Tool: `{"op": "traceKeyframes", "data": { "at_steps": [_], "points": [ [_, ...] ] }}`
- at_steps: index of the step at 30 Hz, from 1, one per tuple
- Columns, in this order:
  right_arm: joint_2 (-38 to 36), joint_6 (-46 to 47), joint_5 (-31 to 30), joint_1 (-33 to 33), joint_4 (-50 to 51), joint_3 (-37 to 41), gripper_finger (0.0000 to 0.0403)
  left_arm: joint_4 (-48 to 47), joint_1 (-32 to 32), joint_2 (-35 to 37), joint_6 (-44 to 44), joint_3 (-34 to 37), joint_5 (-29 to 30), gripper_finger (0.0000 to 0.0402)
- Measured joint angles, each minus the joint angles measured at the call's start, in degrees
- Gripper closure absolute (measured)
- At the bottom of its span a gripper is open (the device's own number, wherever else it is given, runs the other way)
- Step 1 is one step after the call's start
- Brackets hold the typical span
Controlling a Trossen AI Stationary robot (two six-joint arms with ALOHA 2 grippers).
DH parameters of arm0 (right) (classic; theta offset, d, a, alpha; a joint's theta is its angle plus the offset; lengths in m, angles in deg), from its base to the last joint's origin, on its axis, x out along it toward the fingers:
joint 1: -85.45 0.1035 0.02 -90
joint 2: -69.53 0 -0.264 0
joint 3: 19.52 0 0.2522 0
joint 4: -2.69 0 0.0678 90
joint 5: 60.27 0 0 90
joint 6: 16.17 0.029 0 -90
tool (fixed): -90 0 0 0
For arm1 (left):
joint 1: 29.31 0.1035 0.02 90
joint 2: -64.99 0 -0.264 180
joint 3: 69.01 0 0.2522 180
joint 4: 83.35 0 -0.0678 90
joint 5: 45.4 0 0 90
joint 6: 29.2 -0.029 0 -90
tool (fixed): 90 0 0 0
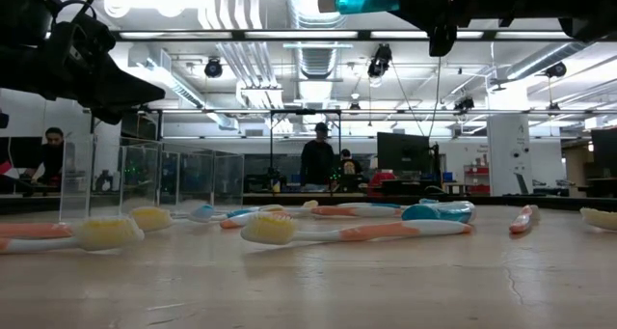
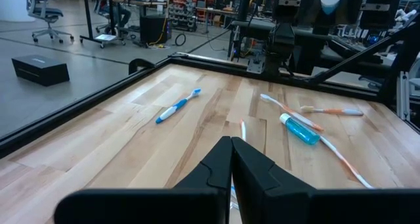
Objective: Pick & Place toothbrushing station
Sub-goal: Put the left mouthwash bottle into the transparent organizer
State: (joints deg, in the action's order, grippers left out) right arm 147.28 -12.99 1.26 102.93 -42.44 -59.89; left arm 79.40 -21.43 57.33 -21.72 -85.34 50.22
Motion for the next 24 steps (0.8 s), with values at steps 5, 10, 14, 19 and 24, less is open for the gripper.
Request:
{"op": "traceKeyframes", "data": {
  "at_steps": [5,10,14,19,24],
  "points": [
    [0.01,3.38,0.00,0.00,0.29,0.00,0.0310,0.00,0.01,0.00,0.10,0.00,0.00,0.0388],
    [0.01,3.72,0.00,0.00,0.36,0.00,0.0310,0.11,0.02,0.00,2.73,0.00,1.57,0.0388],
    [0.01,3.92,0.00,0.00,0.38,0.00,0.0310,0.13,0.02,0.00,5.48,0.00,1.60,0.0388],
    [0.03,3.93,-0.13,0.00,2.53,0.02,0.0310,0.54,0.02,0.00,6.92,0.03,1.86,0.0388],
    [0.10,8.28,-0.17,-0.02,6.55,0.04,0.0310,2.54,0.02,0.02,6.94,0.04,2.04,0.0387]
  ]
}}
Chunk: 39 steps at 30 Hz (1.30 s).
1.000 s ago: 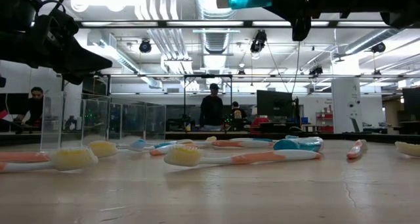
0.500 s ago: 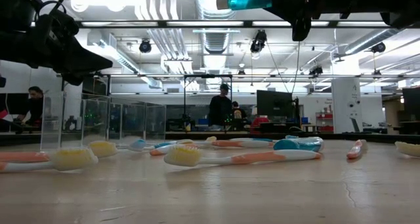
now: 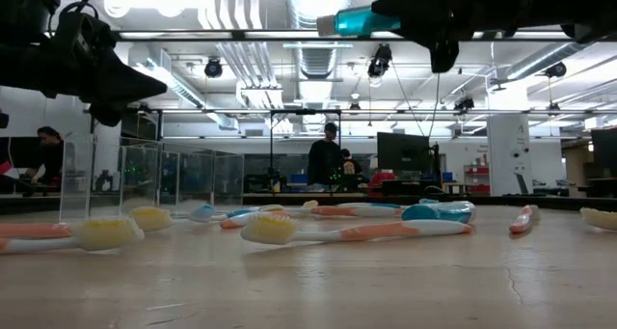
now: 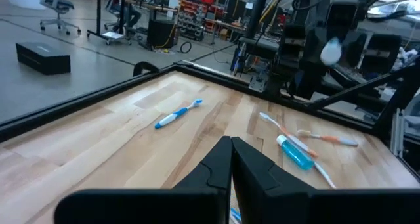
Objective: Pick & Place toothbrushing station
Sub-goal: Put the left mouthwash bottle into the transparent organizer
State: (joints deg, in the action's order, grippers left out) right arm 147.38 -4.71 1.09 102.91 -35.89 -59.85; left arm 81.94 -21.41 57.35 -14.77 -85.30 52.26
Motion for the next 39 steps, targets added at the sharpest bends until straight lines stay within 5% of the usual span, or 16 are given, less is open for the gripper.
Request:
{"op": "traceKeyframes", "data": {
  "at_steps": [16,23,34,39],
  "points": [
    [0.00,0.36,-0.02,0.00,0.21,0.03,0.0309,-0.06,0.00,-0.04,8.53,0.00,1.31,0.0287],
    [-0.02,0.36,-0.02,0.00,0.21,0.03,0.0310,6.96,0.00,-0.04,16.78,-0.43,3.14,0.0245],
    [-0.09,0.36,-0.02,0.00,0.21,0.03,0.0309,7.39,0.00,-3.78,12.77,-14.67,2.37,0.0241],
    [-0.09,0.36,-0.02,0.00,0.21,0.03,0.0309,-0.65,0.00,-10.24,15.58,-24.21,-1.36,0.0243]
  ]
}}
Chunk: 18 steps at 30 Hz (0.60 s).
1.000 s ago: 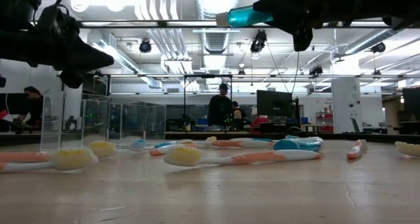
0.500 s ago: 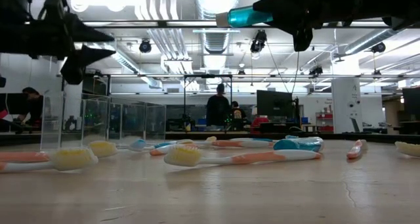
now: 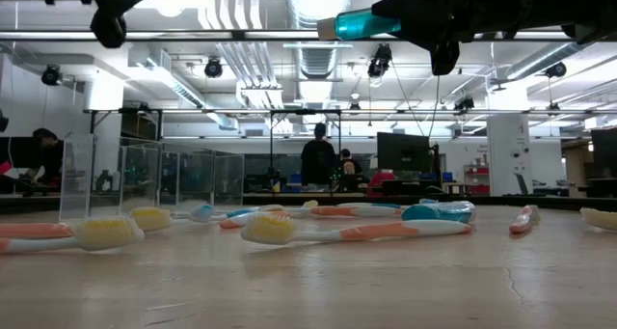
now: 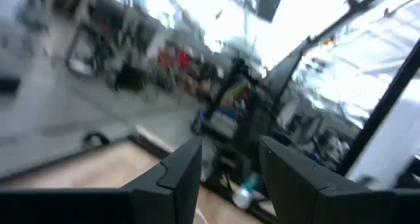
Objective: Pick & Place toothbrushing station
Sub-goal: Put the left mouthwash bottle into the transparent organizer
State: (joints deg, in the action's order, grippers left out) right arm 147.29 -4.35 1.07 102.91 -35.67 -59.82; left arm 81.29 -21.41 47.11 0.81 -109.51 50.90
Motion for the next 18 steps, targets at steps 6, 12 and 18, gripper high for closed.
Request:
{"op": "traceKeyframes", "data": {
  "at_steps": [6,12,18],
  "points": [
    [0.00,0.00,0.02,0.00,0.00,0.00,0.0309,-13.82,0.00,-11.36,24.87,-11.84,-1.38,0.0243],
    [0.00,0.00,0.02,0.00,0.00,0.00,0.0309,-15.05,-0.01,-22.53,31.07,-18.76,-4.54,0.0243],
    [0.00,-0.02,0.06,0.02,0.00,-0.02,0.0309,-14.57,0.00,-31.07,36.36,-21.56,-8.98,0.0243]
  ]
}}
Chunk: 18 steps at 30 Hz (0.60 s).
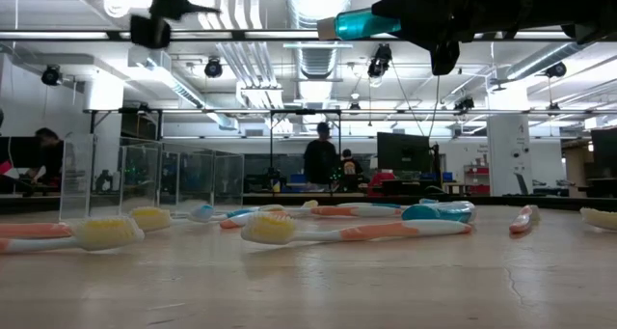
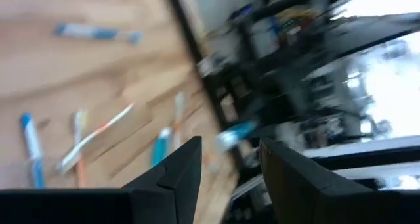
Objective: Pick & Place toothbrushing station
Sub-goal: Put the left mouthwash bottle into the transparent organizer
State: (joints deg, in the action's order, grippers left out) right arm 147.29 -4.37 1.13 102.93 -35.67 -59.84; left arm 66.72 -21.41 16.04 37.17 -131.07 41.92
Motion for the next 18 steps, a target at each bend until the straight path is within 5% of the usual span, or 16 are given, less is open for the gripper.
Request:
{"op": "traceKeyframes", "data": {
  "at_steps": [9,18],
  "points": [
    [0.00,0.02,0.15,0.00,-1.66,0.00,0.0309,6.06,-0.01,-6.60,0.13,1.48,-3.92,0.0243],
    [0.00,-0.20,0.15,0.00,-1.70,-1.03,0.0309,29.20,0.00,-9.86,2.33,9.84,-7.79,0.0243]
  ]
}}
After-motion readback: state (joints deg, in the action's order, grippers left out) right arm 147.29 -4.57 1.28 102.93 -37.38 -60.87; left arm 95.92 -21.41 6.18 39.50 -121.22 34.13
